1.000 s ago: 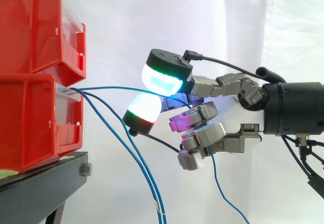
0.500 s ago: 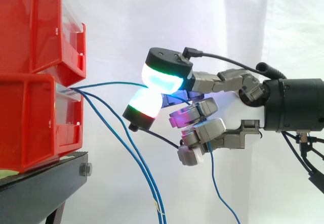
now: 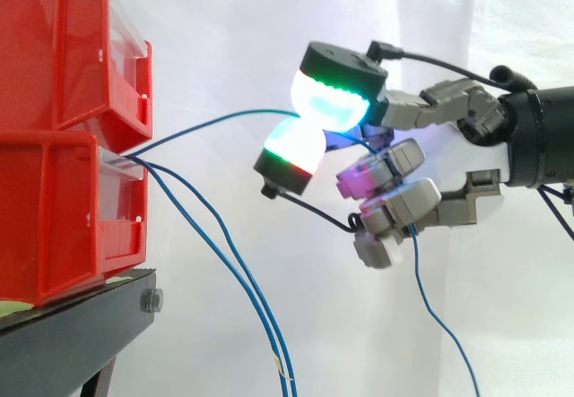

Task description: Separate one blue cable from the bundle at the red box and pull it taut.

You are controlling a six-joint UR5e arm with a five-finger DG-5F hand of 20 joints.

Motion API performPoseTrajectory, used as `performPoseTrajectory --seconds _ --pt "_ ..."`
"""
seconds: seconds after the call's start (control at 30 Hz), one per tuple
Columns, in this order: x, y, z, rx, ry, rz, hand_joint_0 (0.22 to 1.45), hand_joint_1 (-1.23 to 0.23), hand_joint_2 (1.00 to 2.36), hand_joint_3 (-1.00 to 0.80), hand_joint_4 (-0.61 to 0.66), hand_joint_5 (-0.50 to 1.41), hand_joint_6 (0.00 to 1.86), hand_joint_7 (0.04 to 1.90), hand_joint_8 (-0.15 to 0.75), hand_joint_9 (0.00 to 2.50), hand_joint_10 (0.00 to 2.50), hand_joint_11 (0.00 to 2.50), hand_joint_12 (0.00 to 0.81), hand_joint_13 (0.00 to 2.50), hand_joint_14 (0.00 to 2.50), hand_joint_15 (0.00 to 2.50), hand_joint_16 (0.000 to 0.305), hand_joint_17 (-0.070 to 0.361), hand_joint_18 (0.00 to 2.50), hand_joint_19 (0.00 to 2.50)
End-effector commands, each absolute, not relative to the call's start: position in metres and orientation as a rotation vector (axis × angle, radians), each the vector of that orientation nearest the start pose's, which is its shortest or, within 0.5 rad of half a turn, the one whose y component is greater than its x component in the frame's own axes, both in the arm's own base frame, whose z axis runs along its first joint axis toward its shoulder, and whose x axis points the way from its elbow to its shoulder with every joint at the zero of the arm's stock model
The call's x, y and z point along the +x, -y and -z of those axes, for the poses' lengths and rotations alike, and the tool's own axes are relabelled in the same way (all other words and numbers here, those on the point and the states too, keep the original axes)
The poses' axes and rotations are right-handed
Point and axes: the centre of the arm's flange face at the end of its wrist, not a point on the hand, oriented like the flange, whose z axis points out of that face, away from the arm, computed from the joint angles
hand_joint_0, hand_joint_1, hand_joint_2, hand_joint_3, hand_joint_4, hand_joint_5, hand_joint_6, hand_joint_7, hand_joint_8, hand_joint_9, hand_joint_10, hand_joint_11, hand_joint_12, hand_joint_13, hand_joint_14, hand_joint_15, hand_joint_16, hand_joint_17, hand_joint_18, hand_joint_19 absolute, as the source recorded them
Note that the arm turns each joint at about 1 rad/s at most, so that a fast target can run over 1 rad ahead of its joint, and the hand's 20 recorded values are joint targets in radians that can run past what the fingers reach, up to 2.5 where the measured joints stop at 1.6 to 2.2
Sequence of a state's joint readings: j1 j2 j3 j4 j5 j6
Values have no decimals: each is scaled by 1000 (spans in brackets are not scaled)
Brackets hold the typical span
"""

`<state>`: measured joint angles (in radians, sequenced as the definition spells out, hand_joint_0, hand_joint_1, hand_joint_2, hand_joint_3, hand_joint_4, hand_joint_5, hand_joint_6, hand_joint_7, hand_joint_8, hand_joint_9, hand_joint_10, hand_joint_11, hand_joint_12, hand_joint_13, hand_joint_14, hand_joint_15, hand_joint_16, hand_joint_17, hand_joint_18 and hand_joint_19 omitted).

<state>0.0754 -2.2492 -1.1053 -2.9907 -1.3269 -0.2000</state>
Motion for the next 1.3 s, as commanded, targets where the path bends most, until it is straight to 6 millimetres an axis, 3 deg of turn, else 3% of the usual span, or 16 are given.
performPoseTrajectory --seconds 0.0,0.1,0.23,0.37,0.83,0.97,1.17,1.27 --pt "745 98 -300 1193 -1271 -881 798 -766 1000 -500 -102 -186 941 1144 347 969 1134 1683 408 1393 43 1720 61 138 964 920" --pt "731 91 -289 1204 -1300 -871 783 -733 1000 -500 -90 -191 941 1112 347 962 1145 1674 405 1396 7 1742 62 140 969 890" --pt "720 85 -287 1203 -1272 -869 734 -741 1000 -500 28 -193 931 1059 345 952 1151 1683 409 1386 0 1740 62 140 963 889" --pt "708 81 -280 1213 -1256 -851 630 -740 1000 -500 91 -189 922 1032 358 952 1145 1691 414 1388 0 1750 63 141 961 900" --pt "706 74 -278 1217 -1249 -859 470 -651 1000 -500 155 -187 910 1002 408 965 1314 1549 469 1414 156 1626 72 162 1066 880" --pt "707 74 -279 1217 -1248 -860 461 -624 1000 -500 156 -186 909 983 413 968 1342 1517 474 1427 191 1595 73 164 1087 882" --pt "708 76 -280 1210 -1230 -868 561 -430 1000 -500 108 -180 897 1020 365 1014 1149 1648 419 1438 92 1679 64 145 1045 916" --pt "710 80 -282 1208 -1208 -867 625 -474 1000 -500 95 -181 892 1054 355 1023 1087 1710 405 1441 71 1698 63 141 1029 937"
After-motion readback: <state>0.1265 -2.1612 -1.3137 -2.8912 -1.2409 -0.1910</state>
